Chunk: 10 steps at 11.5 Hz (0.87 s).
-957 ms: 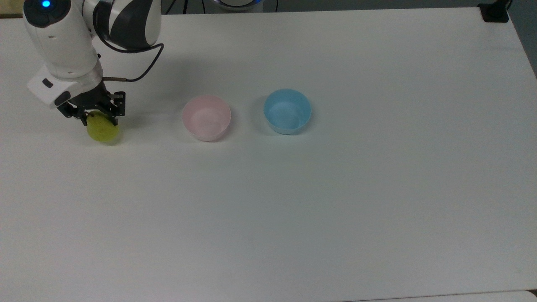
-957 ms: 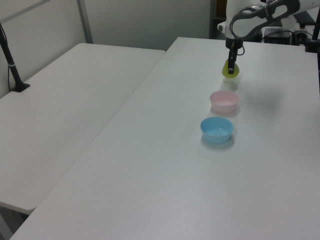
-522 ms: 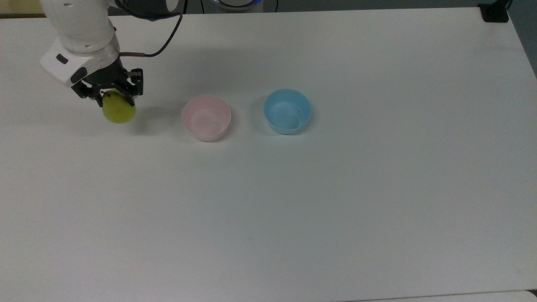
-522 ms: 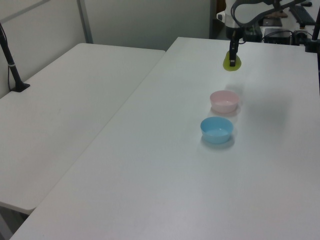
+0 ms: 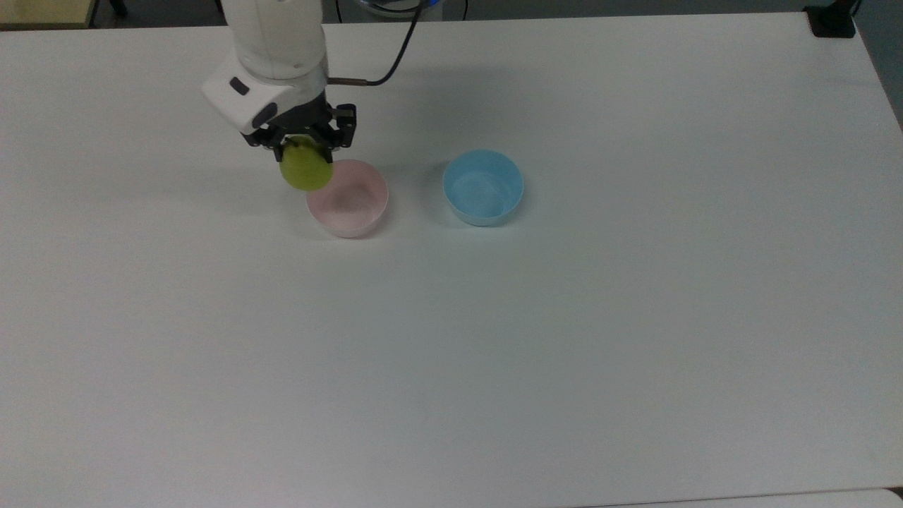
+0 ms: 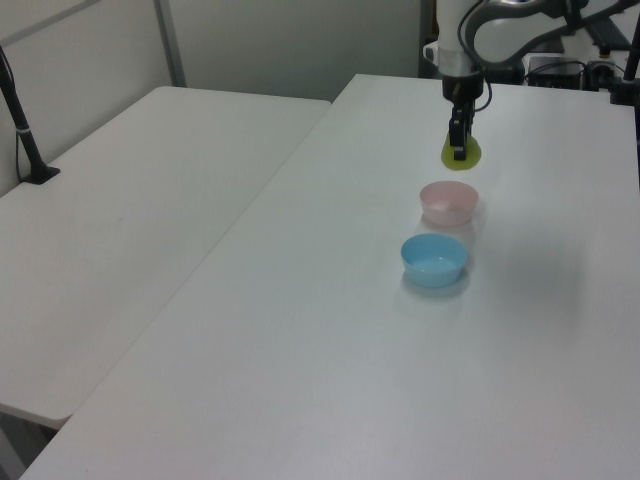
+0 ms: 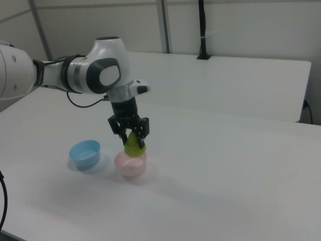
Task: Place the pear in the bowl
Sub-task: 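Lift the pear and carry it over the pink bowl, then lower the pear into the pink bowl and open the gripper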
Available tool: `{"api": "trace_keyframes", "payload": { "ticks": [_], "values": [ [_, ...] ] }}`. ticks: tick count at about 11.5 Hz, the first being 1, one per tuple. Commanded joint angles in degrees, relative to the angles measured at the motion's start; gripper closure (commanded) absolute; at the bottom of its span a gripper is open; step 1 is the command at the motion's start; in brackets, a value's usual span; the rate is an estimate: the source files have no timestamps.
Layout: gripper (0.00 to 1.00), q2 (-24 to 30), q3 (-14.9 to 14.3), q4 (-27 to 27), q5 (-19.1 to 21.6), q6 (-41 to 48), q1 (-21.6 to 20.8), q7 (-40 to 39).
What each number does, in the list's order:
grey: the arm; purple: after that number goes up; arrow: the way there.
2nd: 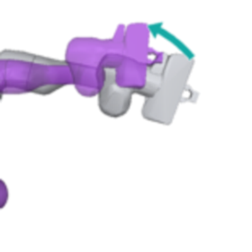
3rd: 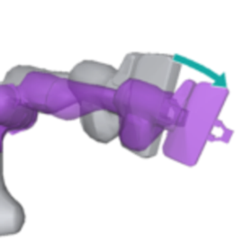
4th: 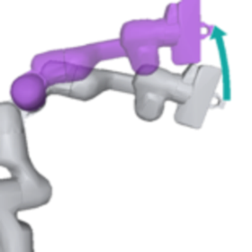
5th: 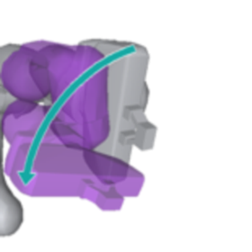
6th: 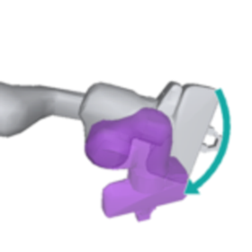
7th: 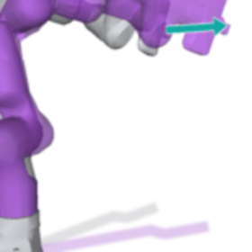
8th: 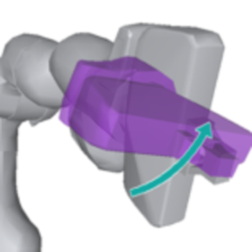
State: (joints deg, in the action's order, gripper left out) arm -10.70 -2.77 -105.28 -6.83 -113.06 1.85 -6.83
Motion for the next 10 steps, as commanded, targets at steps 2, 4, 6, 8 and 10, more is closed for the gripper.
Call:
{"api": "trace_keyframes", "payload": {
  "ticks": [2,4,6,8,10],
  "values": [
    [0.62,0.86,-0.48,-5.97,-0.28,-6.71,-4.13,5.76],
    [0.62,-0.71,-0.48,-6.25,-0.28,-8.75,-4.75,6.39],
    [0.62,-1.77,-0.48,-6.25,-0.2,-10.24,-4.75,6.48],
    [0.56,-2.74,-0.48,-6.16,-0.2,-11.65,-4.57,6.48],
    [0.42,-3.27,-0.48,-6.16,-0.2,-12.27,-4.49,6.48]
  ]
}}
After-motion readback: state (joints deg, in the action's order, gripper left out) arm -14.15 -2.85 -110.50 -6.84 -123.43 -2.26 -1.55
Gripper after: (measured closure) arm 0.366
